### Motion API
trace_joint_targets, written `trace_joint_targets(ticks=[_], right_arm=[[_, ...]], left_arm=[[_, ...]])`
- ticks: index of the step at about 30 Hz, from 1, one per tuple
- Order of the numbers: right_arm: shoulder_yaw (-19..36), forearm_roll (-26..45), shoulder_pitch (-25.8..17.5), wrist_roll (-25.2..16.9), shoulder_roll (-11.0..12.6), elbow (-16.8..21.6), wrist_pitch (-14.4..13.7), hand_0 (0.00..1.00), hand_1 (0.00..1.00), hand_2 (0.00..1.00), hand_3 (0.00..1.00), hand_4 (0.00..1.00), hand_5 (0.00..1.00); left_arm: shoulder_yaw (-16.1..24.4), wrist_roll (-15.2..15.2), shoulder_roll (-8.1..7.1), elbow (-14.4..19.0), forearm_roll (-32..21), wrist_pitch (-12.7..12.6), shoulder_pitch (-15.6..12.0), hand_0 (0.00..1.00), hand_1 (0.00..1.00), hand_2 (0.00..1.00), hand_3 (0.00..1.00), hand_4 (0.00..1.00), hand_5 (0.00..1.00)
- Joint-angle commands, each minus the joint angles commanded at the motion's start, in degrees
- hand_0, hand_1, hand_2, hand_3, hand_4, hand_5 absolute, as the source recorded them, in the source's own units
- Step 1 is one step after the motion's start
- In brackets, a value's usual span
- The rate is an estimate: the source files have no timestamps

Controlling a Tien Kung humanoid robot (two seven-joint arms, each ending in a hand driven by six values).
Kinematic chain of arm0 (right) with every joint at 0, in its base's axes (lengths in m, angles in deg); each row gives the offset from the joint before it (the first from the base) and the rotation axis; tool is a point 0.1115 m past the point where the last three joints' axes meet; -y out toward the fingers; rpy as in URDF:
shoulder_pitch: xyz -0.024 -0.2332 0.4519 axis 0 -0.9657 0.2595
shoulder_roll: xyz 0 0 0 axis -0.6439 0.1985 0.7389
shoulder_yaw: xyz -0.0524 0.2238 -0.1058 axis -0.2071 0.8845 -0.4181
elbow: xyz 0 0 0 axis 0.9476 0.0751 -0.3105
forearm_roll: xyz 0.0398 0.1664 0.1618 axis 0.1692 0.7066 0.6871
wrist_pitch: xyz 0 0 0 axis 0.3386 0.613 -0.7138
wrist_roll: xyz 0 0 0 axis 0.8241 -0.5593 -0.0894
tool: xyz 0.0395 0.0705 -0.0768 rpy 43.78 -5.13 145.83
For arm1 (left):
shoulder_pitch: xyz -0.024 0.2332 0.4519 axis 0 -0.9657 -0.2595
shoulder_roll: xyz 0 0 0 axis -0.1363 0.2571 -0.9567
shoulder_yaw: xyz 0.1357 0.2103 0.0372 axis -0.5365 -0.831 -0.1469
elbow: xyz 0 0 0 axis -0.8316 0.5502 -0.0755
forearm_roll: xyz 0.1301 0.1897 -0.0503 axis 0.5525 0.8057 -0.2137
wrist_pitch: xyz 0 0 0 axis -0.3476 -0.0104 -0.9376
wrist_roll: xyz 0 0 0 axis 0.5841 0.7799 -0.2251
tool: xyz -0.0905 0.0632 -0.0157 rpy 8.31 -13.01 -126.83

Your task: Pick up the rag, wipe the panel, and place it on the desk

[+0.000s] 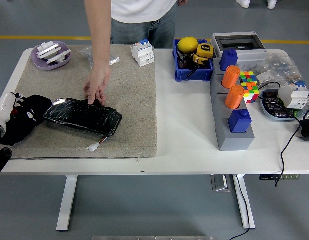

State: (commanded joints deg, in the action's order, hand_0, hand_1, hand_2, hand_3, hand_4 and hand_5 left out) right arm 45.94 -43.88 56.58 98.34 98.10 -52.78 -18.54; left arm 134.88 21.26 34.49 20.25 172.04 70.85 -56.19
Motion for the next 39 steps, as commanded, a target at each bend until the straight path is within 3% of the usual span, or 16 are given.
trace_joint_targets(ticks=[10,14,33,39], right_arm=[[-0.24,0.11,-0.19,0.09,0.11,-0.04,0.17,0.748,0.652,0.695,0.633,0.998,0.518],[-0.11,0.06,-0.21,0.03,0.1,-0.08,0.17,0.748,0.653,0.695,0.636,0.998,0.518],[-0.82,0.73,-0.21,0.07,0.21,-0.27,0.46,0.747,0.653,0.695,0.637,0.998,0.525],[-1.0,0.8,-0.23,0.11,0.2,-0.37,0.51,0.747,0.653,0.695,0.638,0.998,0.525]], left_arm=[[5.45,-2.85,-1.35,11.81,9.31,-0.19,-3.97,0.213,0.161,0.55,0.497,0.045,0.002],[5.59,-3.36,-1.63,15.74,10.49,-0.32,-5.06,0.211,0.162,0.554,0.495,0.064,0.002],[1.11,-4.35,2.59,16.56,8.89,-0.79,-4.37,0.213,0.163,0.554,0.5,0.074,0.002],[-0.95,-5.59,4.33,19.25,8.88,-0.94,-5.4,0.213,0.161,0.553,0.498,0.071,0.002]])
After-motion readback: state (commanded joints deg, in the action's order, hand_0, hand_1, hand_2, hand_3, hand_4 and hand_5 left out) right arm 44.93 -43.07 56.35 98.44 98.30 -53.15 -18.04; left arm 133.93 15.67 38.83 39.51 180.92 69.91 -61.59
